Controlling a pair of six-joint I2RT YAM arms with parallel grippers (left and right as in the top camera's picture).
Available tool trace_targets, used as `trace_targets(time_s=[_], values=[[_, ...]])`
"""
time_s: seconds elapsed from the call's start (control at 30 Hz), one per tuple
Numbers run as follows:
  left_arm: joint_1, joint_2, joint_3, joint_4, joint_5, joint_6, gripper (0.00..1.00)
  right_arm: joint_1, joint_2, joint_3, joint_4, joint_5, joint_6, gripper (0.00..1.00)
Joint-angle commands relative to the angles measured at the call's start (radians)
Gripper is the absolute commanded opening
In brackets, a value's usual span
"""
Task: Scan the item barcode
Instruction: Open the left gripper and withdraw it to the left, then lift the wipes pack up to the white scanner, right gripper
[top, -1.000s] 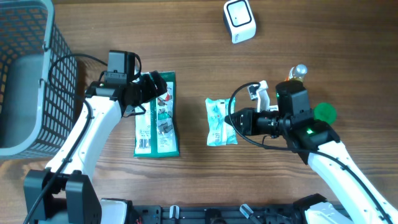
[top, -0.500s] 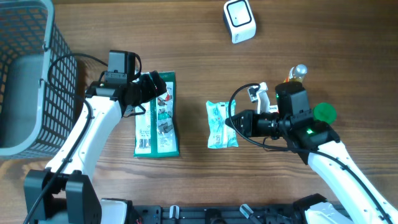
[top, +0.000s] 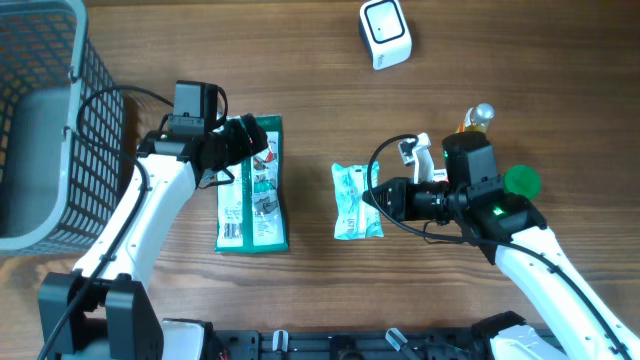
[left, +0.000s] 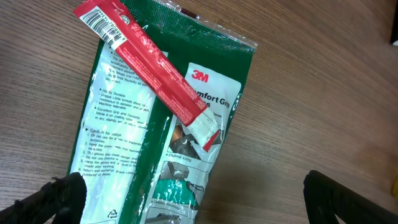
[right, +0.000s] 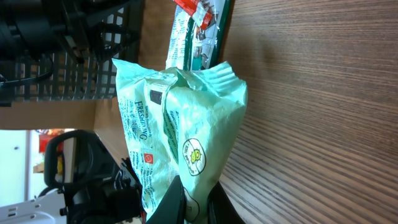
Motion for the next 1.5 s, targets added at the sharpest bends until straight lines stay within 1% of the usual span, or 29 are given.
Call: trace_targets(time_s=[0.0, 0.2, 0.3, 0.37, 0.47, 0.53, 0.57, 0.63, 0.67, 0.73, 0.77, 0.83, 0.87, 0.93, 1.03, 1.17, 1.23, 1.3, 1.37, 1.47], values=[[0.002, -0.003, 0.002, 0.0, -0.014, 0.012, 1.0, 0.004, -0.008, -0.002, 0.003, -0.022, 0.005, 0.04], [0.002, -0.003, 0.002, 0.0, -0.014, 0.012, 1.0, 0.004, -0.008, -0.002, -0.007, -0.02, 0.011, 0.04], [0.002, -0.003, 0.002, 0.0, -0.014, 0.012, 1.0, 0.004, -0.008, 0.017, -0.05, -0.019, -0.015, 0.04], [0.002, -0.003, 0.002, 0.0, -0.014, 0.012, 1.0, 0.004, -0.008, 0.054, -0.102, 0.002, -0.037, 0.04], [0.002, -0.003, 0.002, 0.0, -0.014, 0.012, 1.0, 0.004, -0.008, 0.173, -0.272, 0.122, -0.101, 0.04], [0.002, -0.003, 0.002, 0.0, -0.014, 0.012, 1.0, 0.004, -0.004, 0.296, -0.394, 0.216, -0.142, 0.04], [0.002, -0.003, 0.002, 0.0, -0.014, 0.012, 1.0, 0.004, 0.016, 0.407, -0.467, 0.303, -0.176, 0.04], [0.002, -0.003, 0.002, 0.0, -0.014, 0.012, 1.0, 0.004, 0.071, 0.57, -0.569, 0.391, -0.22, 0.04], [0.002, -0.003, 0.002, 0.0, -0.014, 0.012, 1.0, 0.004, 0.143, 0.732, -0.669, 0.435, -0.265, 0.04], [0.002, -0.003, 0.002, 0.0, -0.014, 0.012, 1.0, 0.004, 0.25, 0.938, -0.788, 0.5, -0.312, 0.04], [0.002, -0.003, 0.002, 0.0, -0.014, 0.012, 1.0, 0.004, 0.326, 1.073, -0.859, 0.55, -0.339, 0.04], [0.002, -0.003, 0.002, 0.0, -0.014, 0.012, 1.0, 0.004, 0.45, 1.27, -0.935, 0.631, -0.37, 0.04], [0.002, -0.003, 0.002, 0.0, -0.014, 0.012, 1.0, 0.004, 0.5, 1.338, -0.944, 0.666, -0.386, 0.04], [0.002, -0.003, 0.002, 0.0, -0.014, 0.012, 1.0, 0.004, 0.576, 1.407, -0.916, 0.735, -0.425, 0.04], [0.002, -0.003, 0.002, 0.0, -0.014, 0.012, 1.0, 0.005, 0.664, 1.409, -0.759, 0.892, -0.494, 0.04], [0.002, -0.003, 0.002, 0.0, -0.014, 0.012, 1.0, 0.042, 0.774, 1.407, -0.576, 1.07, -0.62, 0.04], [0.002, -0.003, 0.002, 0.0, -0.014, 0.012, 1.0, 0.074, 0.835, 1.407, -0.482, 1.212, -0.694, 0.04], [0.002, -0.003, 0.002, 0.0, -0.014, 0.012, 1.0, 0.106, 0.906, 1.403, -0.353, 1.345, -0.785, 0.04], [0.002, -0.003, 0.002, 0.0, -0.014, 0.012, 1.0, 0.127, 0.959, 1.403, -0.247, 1.437, -0.84, 0.04], [0.002, -0.003, 0.002, 0.0, -0.014, 0.012, 1.0, 0.148, 1.052, 1.402, -0.024, 1.602, -0.983, 0.04]])
